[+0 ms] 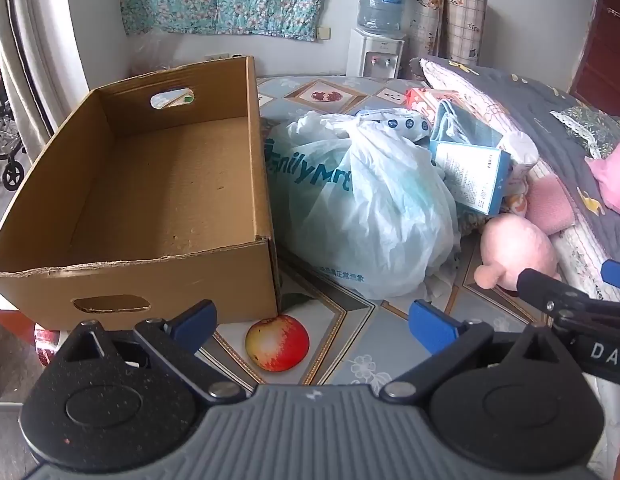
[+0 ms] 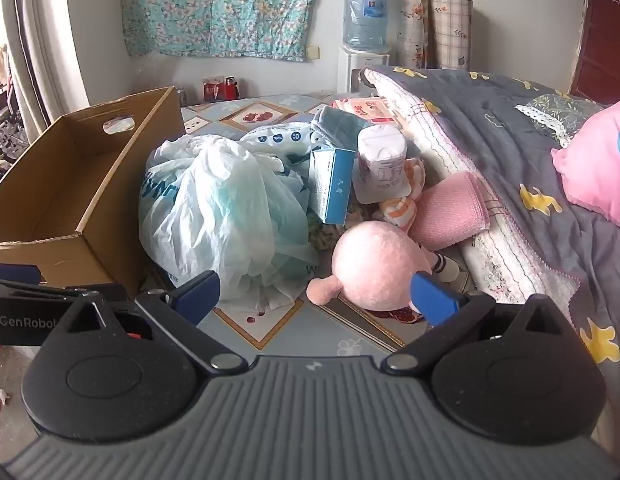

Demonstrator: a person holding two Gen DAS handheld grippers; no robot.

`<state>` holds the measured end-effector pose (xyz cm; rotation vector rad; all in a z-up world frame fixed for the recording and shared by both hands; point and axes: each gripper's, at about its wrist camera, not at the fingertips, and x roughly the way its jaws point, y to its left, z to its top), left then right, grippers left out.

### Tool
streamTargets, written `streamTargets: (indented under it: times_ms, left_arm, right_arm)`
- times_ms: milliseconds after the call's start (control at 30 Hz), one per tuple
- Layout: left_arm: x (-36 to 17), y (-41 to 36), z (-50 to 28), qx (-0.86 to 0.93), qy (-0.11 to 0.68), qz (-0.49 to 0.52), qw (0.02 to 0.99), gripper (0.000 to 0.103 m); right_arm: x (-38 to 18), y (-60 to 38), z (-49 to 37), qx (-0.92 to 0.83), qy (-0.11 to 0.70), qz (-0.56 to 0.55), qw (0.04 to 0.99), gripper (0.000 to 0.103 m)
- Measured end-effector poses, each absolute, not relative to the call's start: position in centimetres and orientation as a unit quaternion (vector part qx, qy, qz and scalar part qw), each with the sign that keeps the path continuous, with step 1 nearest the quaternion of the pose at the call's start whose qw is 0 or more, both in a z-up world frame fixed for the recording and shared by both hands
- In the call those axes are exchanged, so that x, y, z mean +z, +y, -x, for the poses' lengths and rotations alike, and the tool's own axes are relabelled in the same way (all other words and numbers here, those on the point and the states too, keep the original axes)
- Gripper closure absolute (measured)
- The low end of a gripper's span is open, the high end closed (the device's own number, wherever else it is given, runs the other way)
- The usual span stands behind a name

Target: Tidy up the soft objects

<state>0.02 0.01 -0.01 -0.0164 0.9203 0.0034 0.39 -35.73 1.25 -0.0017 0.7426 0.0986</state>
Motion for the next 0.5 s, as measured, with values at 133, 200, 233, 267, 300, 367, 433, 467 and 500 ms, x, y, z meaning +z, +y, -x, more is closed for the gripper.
streamTargets:
  times_ms: [133,200,233,267,300,367,433,467,500]
  left_arm:
    - [-0.02,0.07,-0.01,0.001,0.446,0.016,0.895,0.000]
    - [0.26,0.05,0.10,-0.003,0.441,0.013,0.897,0.000]
    - [0.30,0.07,0.11,-0.002,0.442,0.013,0.897,0.000]
    - [0.19,0.09,0.05,-0.002,0.443,0.013,0.897,0.000]
    - [0.04,0.09,-0.09,-0.002,0.444,0.013,0.896,0.000]
    - [0.21,0.04,0.05,-0.002,0.442,0.012,0.897,0.000]
    - [0.23,0.12,0.21,-0.004,0.441,0.011,0.898,0.000]
    - [0.16,-0.02,0.21,-0.004,0.440,0.009,0.898,0.000]
    - [0.16,-0.02,0.20,-0.004,0.440,0.009,0.898,0.000]
  right_arm:
    - [1.26,-35.64,-0.30,0.049,0.360,0.001,0.932,0.001]
    - [1.27,-35.63,-0.27,0.050,0.360,0.002,0.932,0.001]
    - [1.28,-35.57,-0.24,0.049,0.360,0.004,0.932,0.001]
    - [1.37,-35.70,-0.20,0.048,0.359,0.004,0.932,0.001]
    - [1.39,-35.78,-0.18,0.048,0.359,0.004,0.932,0.001]
    - [1.49,-36.21,-0.17,0.046,0.361,0.004,0.932,0.001]
    - [1.31,-36.50,-0.25,0.044,0.362,0.006,0.931,0.001]
    - [1.27,-36.46,-0.26,0.043,0.362,0.009,0.931,0.001]
    - [1.26,-36.06,-0.16,0.040,0.361,0.013,0.931,0.001]
